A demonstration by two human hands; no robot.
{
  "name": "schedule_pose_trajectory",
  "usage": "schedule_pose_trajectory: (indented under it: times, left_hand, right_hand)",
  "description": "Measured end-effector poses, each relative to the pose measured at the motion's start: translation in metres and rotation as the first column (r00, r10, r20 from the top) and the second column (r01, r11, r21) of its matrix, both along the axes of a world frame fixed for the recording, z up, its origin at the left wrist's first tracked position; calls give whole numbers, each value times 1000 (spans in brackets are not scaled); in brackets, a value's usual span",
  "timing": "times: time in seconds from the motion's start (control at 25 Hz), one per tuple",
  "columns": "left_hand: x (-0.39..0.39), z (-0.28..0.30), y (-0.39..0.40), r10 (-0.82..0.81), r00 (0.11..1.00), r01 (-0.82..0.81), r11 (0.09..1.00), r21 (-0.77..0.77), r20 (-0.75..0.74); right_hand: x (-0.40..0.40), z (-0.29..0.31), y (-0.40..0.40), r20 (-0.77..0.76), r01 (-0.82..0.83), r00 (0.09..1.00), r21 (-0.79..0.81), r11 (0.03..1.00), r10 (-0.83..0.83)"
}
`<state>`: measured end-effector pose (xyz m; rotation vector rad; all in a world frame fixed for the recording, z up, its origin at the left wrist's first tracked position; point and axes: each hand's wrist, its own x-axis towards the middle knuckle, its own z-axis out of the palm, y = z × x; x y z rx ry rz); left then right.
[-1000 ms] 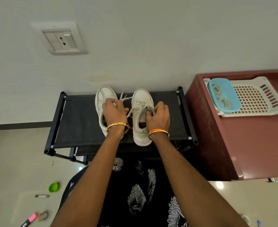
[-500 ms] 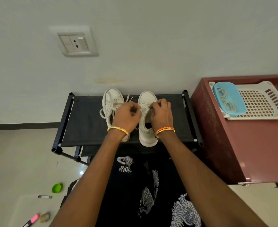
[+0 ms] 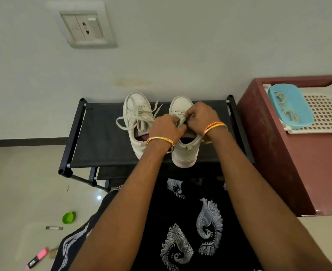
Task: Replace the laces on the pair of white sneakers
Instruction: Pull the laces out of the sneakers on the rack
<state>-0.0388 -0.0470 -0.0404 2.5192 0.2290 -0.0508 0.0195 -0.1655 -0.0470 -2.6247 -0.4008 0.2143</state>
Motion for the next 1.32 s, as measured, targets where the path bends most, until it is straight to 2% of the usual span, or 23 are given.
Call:
schedule_pose_trajectory:
  times: [0.08, 0.24, 0.4, 0.56, 0.6, 0.68, 0.76, 0.8, 0.84, 0.88, 0.92, 0.96, 1.0, 1.04, 1.08, 1.16, 1.32]
  left_hand:
    - [6, -2, 3, -16, 1000, 15, 1000, -24, -16]
    - [12, -1, 3, -7, 998, 2, 997, -77, -60]
    - [9, -5, 1, -43, 992, 32, 995, -97, -117]
    - [6, -7, -1, -145, 924, 150, 989, -15, -353]
    - [6, -6, -1, -156, 910, 159, 987, -24, -385]
    - [5, -5, -2, -157, 905, 158, 987, -32, -394]
    - [4, -3, -4, -141, 915, 146, 989, -14, -377]
    - [3, -3, -5, -122, 927, 131, 991, 1, -354]
    - [2, -3, -6, -91, 946, 100, 995, 14, -312]
    - [1, -3, -7, -46, 966, 51, 999, 13, -256]
    - [1, -3, -7, 7, 979, -9, 1000, -8, -206]
    - [0, -3, -8, 56, 984, -63, 997, -33, -171]
    - [-1, -3, -8, 88, 985, -96, 994, -46, -147]
    - [-1, -4, -8, 99, 987, -105, 994, -43, -129]
    - [-1, -5, -8, 97, 989, -101, 994, -31, -111]
    - [-1, -5, -8, 80, 994, -82, 997, -16, -71]
    - [-3, -6, -6, 70, 997, -70, 997, -29, -23]
  right_hand:
    - [10, 9, -5, -111, -34, 993, 42, 999, 39]
    - [12, 14, -14, -296, -52, 947, 245, 968, 126]
    - [13, 15, -15, -378, 52, 921, 355, 933, 92]
    - [3, 14, -13, -401, 253, 915, 474, 843, -49]
    - [3, 12, -12, -402, 338, 907, 511, 790, -127]
    - [9, 6, -10, -496, 572, 813, 588, 571, -304]
    - [15, 1, -4, -659, 741, 672, 596, 310, -339]
    - [17, 0, -1, -694, 770, 638, 590, 244, -333]
    - [19, -1, 2, -682, 768, 639, 592, 245, -356]
    - [20, 3, 2, -612, 731, 681, 600, 325, -403]
    - [19, 6, 0, -471, 644, 765, 586, 492, -440]
    - [15, 13, -3, -297, 503, 864, 527, 685, -406]
    - [11, 17, -7, -154, 334, 943, 430, 839, -296]
    - [5, 19, -10, -74, 181, 983, 313, 932, -166]
    - [-1, 19, -12, -59, 75, 996, 182, 980, -65]
    - [-13, 16, -8, -118, 18, 993, -15, 1000, -19]
    - [-16, 12, 2, -4, 78, 997, -24, 997, -78]
